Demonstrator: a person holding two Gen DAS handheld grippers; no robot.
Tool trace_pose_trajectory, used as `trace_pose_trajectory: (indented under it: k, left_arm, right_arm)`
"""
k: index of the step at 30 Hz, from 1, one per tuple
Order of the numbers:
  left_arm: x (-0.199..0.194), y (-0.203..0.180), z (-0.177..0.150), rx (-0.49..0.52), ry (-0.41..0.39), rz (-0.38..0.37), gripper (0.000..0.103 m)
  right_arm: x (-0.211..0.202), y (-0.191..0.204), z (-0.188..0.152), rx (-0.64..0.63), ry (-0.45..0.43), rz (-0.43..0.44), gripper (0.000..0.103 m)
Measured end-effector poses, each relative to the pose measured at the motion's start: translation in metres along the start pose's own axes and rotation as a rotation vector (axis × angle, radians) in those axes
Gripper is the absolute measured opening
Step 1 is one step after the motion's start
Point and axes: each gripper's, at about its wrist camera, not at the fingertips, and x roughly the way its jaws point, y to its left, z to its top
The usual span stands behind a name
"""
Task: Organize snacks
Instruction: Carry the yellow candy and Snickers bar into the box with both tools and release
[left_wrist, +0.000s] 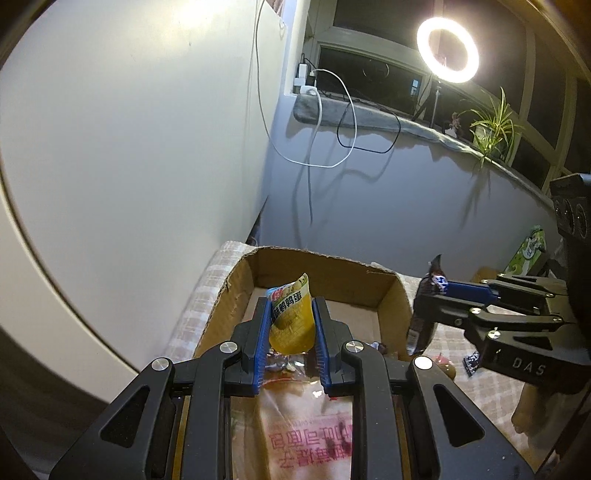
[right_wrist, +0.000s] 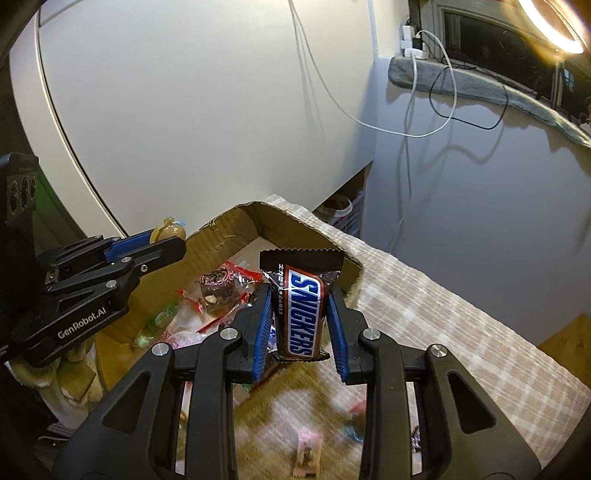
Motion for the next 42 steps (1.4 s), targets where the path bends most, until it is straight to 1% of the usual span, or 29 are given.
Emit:
trace_pose_trajectory:
  k: [5, 9, 18, 22, 24, 26, 27, 28, 29, 30, 32, 34, 36, 42]
  left_arm:
    - [0.006, 0.003, 0.0, -0.007, 0.012, -0.007, 0.021]
    - [0.005, 0.003, 0.002, -0.007, 0.007, -0.009, 0.021]
    - [0.003, 0.007, 0.003, -0.012, 0.003, 0.009, 0.022]
    - [0.001, 0.005, 0.004, -0.001, 0.001, 0.019, 0.023]
    - [0.001, 0.005, 0.004, 0.0, -0.002, 0.027, 0.027]
    - [0.001, 0.005, 0.005, 0.0, -0.003, 0.027, 0.028]
    - [0.0, 0.005, 0.005, 0.002, -0.004, 0.028, 0.03]
    - [0.0, 0.005, 0.005, 0.002, -0.006, 0.031, 0.034]
    - [-0.001, 0.005, 0.006, 0.003, -0.009, 0.032, 0.036]
    - [-0.002, 0.005, 0.006, 0.003, -0.012, 0.033, 0.042]
    - [-0.003, 0.006, 0.006, 0.001, -0.02, 0.034, 0.05]
    - [-0.006, 0.006, 0.006, 0.001, -0.03, 0.038, 0.061]
    - [-0.008, 0.006, 0.007, 0.0, -0.035, 0.036, 0.067]
    - [-0.019, 0.003, 0.007, 0.005, -0.043, 0.038, 0.07]
  right_arm:
    - [0.013, 0.006, 0.002, -0.014, 0.018, 0.012, 0.03]
    - [0.021, 0.008, 0.002, -0.019, 0.03, 0.015, 0.03]
    - [0.025, 0.013, 0.001, -0.038, 0.04, 0.014, 0.03]
    - [0.024, 0.015, 0.001, -0.042, 0.037, 0.014, 0.032]
    - [0.023, 0.016, 0.002, -0.045, 0.035, 0.012, 0.038]
    - [0.022, 0.018, 0.001, -0.054, 0.03, 0.005, 0.057]
    - [0.02, 0.019, 0.001, -0.059, 0.026, 0.0, 0.061]
    - [0.019, 0.02, 0.0, -0.067, 0.02, -0.006, 0.067]
    - [0.017, 0.021, 0.0, -0.072, 0.018, -0.01, 0.071]
    - [0.016, 0.022, 0.0, -0.081, 0.015, -0.016, 0.073]
    - [0.014, 0.025, -0.001, -0.096, 0.016, -0.023, 0.084]
    - [0.012, 0.027, -0.002, -0.109, 0.017, -0.036, 0.088]
    - [0.011, 0.029, -0.003, -0.117, 0.019, -0.045, 0.091]
    - [0.004, 0.033, -0.006, -0.134, 0.027, -0.076, 0.091]
